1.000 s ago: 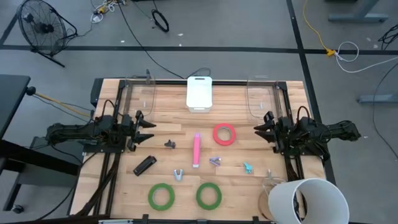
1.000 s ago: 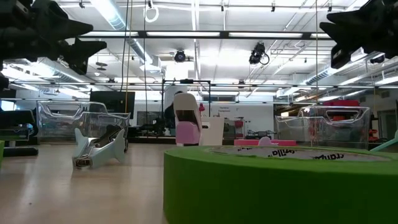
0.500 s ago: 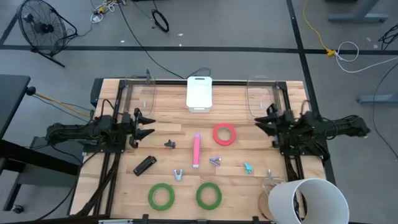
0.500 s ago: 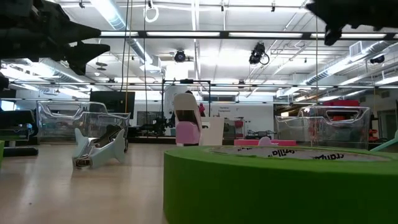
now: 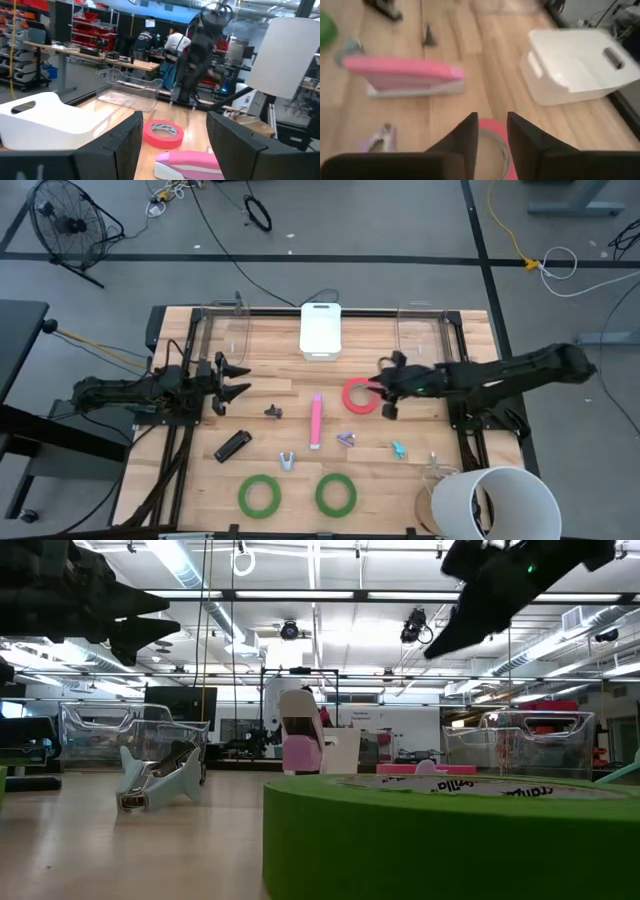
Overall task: Pick and place Stapler, Stapler remover, tape
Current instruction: Put the pink tape into the left transparent bin
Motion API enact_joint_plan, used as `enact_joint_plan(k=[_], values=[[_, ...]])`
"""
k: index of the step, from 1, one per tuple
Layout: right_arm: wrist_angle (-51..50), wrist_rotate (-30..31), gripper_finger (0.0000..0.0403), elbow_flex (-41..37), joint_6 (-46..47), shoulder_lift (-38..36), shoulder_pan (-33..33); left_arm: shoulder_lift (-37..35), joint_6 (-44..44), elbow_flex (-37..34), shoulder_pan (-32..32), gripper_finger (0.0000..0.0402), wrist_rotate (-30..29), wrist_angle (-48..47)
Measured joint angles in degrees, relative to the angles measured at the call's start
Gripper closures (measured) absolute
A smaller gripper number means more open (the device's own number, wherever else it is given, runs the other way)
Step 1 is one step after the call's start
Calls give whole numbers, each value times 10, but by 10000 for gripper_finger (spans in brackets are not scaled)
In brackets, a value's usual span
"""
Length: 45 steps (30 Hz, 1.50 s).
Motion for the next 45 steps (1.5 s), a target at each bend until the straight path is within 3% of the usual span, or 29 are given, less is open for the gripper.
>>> enact_joint_plan(k=[10,17,26,45], values=[[18,-15,197,4,0,146,-21,0,-2,0,0,179,2,-8],[84,-35,162,4,10,219,-21,0,-2,0,0,179,2,-13],[113,-66,154,5,27,272,-22,0,-17,0,0,179,22,-18],[140,-88,154,25,34,276,-19,0,-16,0,0,179,22,-20]])
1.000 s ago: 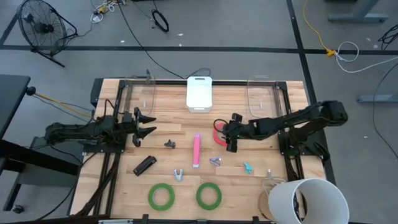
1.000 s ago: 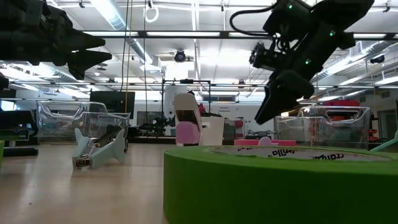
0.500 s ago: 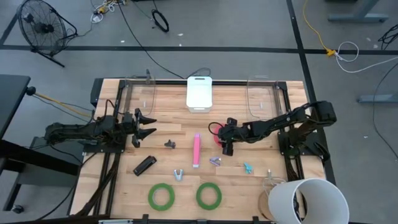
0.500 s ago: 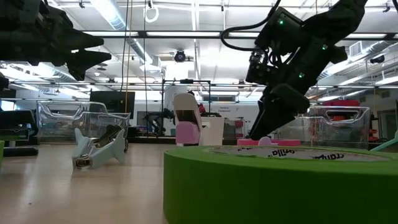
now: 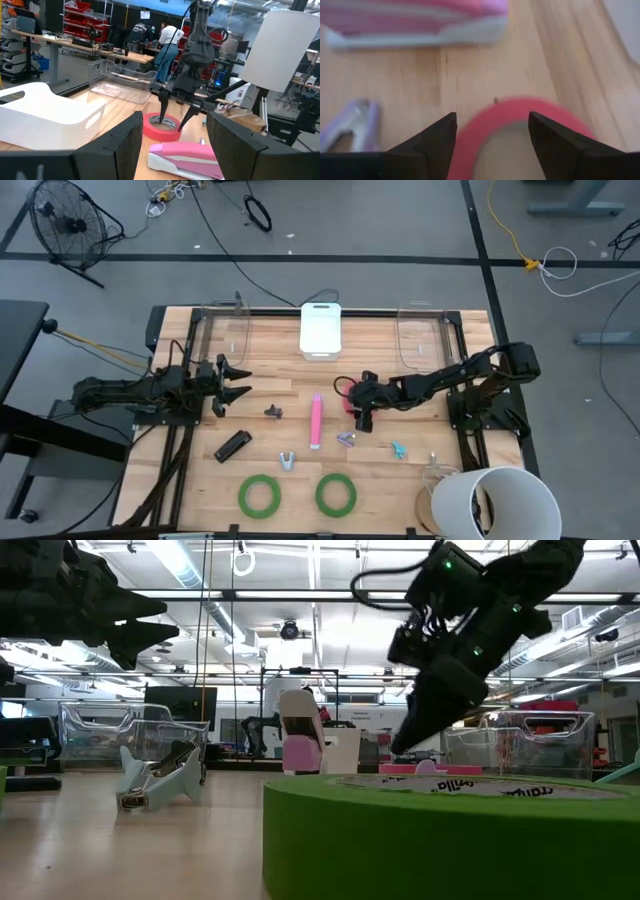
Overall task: Pick and place Stapler, Stapler remover, tape
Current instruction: Put the pink tape into the left transparent bin
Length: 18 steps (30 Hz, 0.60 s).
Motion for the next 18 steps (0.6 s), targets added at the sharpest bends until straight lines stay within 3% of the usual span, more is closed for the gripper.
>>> enact_joint_plan(k=[10,18], values=[[-113,-10,154,23,40,0,10,0,0,0,0,179,0,-3],[-127,-13,154,23,63,1,16,0,-1,0,0,179,0,-6]])
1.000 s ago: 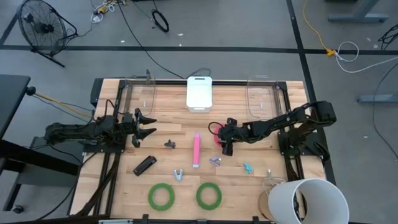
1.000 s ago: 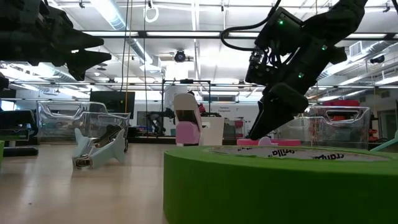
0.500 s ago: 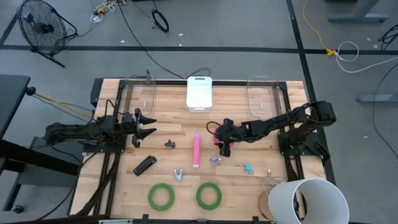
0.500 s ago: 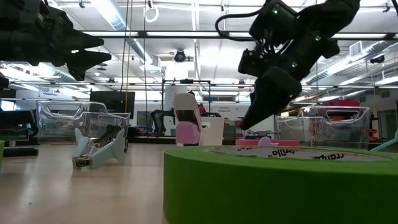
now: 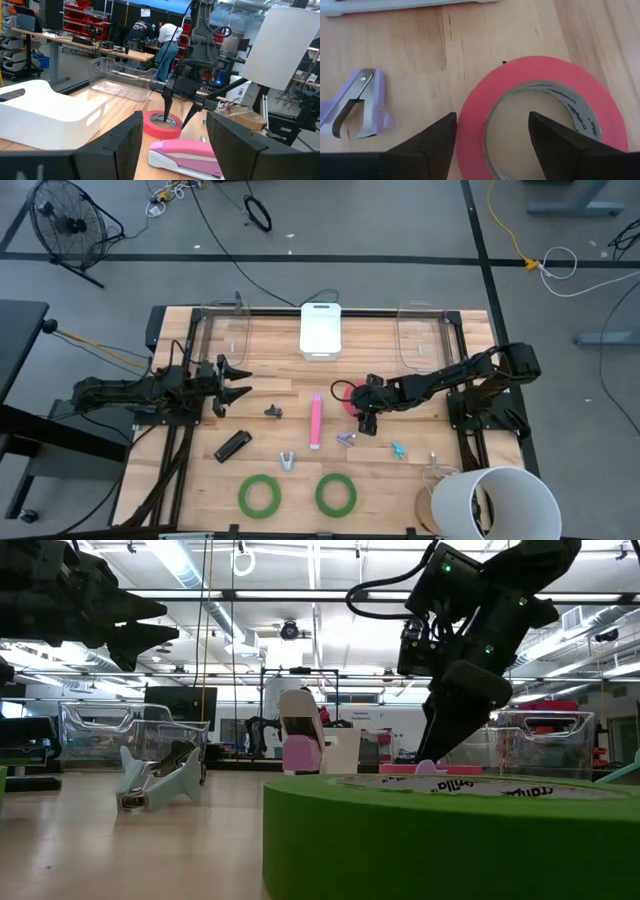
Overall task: Pick and place Stapler, Stapler remover, tape
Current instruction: Put the pink tape into the left transparent bin
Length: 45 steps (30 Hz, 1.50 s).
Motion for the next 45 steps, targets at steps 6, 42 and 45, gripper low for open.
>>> enact_joint_plan(k=[6,42,45], values=[[-15,2,154,-1,14,0,14,0,0,0,0,179,0,0],[-109,47,333,201,-153,28,-18,0,-51,0,0,179,-19,92],[-105,88,333,260,-198,28,-19,0,-84,0,0,179,-36,121]])
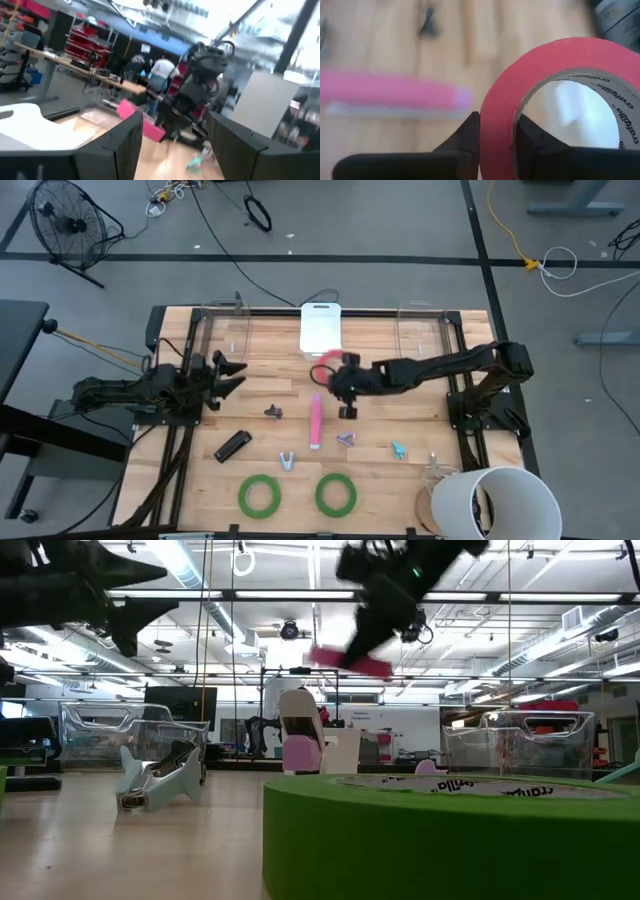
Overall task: Pick and place Stapler, Stapler remover, tape
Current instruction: Put the pink tape into the left transparent bin
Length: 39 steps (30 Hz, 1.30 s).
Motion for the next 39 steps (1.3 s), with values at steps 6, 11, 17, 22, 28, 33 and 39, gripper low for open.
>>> enact_joint_plan(k=[6,11,17,22,28,33,39], values=[[55,30,333,80,-69,0,0,0,-27,0,0,179,-36,12],[98,30,333,109,-109,21,2,30,-46,0,0,179,-57,53],[123,29,333,145,-133,76,2,116,-51,0,0,179,-64,152],[124,40,333,181,-148,114,6,200,-59,13,0,179,-74,198],[148,37,333,186,-151,115,7,292,-55,56,0,179,-75,229],[159,35,333,186,-160,114,8,371,-46,107,0,179,-74,233],[153,63,333,186,-160,114,9,447,-34,162,0,179,-63,233]])
